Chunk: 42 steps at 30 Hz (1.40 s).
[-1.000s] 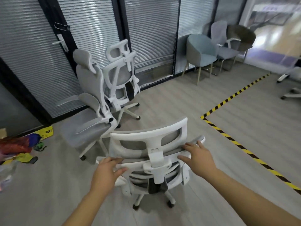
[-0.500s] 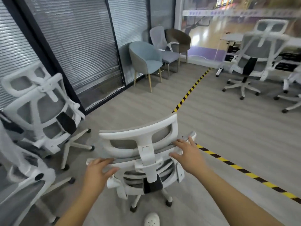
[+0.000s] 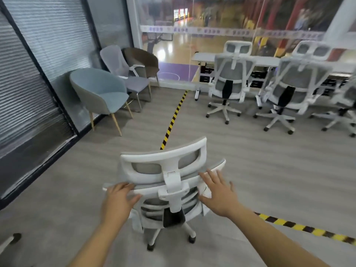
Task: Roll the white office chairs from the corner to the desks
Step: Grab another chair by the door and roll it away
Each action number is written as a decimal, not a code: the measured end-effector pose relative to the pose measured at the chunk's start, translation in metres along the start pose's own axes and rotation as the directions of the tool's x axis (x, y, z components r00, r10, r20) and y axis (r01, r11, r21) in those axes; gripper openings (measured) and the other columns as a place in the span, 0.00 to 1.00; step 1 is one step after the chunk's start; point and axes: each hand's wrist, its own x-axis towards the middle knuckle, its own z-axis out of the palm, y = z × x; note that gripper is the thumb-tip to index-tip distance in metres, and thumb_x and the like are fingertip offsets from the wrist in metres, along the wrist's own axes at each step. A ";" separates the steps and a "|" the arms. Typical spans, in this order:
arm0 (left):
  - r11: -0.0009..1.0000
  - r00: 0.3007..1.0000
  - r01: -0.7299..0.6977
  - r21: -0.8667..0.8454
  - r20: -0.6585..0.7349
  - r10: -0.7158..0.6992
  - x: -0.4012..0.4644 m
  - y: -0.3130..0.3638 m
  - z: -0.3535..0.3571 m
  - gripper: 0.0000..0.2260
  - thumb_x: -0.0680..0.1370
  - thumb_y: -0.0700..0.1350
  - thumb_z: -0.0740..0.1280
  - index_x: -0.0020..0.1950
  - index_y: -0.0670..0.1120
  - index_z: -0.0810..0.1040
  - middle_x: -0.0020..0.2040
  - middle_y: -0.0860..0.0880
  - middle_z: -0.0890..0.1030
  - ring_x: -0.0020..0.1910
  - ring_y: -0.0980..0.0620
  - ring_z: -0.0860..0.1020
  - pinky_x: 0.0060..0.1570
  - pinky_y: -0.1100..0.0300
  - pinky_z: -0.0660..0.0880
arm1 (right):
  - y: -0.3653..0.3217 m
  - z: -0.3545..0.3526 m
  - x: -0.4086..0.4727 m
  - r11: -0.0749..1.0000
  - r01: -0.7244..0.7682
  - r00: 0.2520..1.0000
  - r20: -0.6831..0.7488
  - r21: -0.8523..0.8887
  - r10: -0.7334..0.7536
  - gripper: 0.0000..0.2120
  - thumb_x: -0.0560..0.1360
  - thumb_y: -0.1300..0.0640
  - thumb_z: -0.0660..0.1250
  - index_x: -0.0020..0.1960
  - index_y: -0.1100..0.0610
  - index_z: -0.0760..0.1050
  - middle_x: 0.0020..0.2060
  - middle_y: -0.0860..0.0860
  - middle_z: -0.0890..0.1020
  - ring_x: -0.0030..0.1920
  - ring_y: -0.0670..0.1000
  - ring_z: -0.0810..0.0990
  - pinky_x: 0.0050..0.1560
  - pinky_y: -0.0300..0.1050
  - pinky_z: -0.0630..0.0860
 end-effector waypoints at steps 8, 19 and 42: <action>0.997 0.999 -0.041 0.068 -0.031 0.043 0.200 0.059 0.080 0.19 0.71 0.53 0.75 0.59 0.48 0.81 0.62 0.46 0.78 0.63 0.44 0.73 0.60 0.47 0.69 | 0.067 -0.041 0.174 0.992 -0.060 0.997 -0.051 0.115 0.066 0.39 0.76 0.38 0.60 0.77 0.37 0.39 0.78 0.42 0.36 0.79 0.53 0.36 0.75 0.63 0.48; 0.953 0.949 -0.289 0.095 0.160 0.272 0.440 0.156 0.172 0.23 0.78 0.54 0.65 0.72 0.55 0.67 0.72 0.48 0.69 0.73 0.46 0.62 0.71 0.46 0.59 | 0.175 -0.137 0.375 0.971 -0.176 0.978 -0.088 0.159 0.191 0.38 0.75 0.41 0.62 0.78 0.37 0.44 0.79 0.44 0.41 0.79 0.52 0.40 0.75 0.63 0.50; 0.742 0.672 -0.667 -0.062 0.379 0.636 0.734 0.378 0.321 0.26 0.77 0.57 0.58 0.75 0.60 0.58 0.75 0.52 0.60 0.75 0.48 0.54 0.74 0.48 0.48 | 0.281 -0.242 0.549 0.767 -0.533 0.776 -0.156 0.357 0.612 0.36 0.77 0.40 0.61 0.78 0.36 0.44 0.79 0.41 0.44 0.79 0.50 0.43 0.75 0.59 0.51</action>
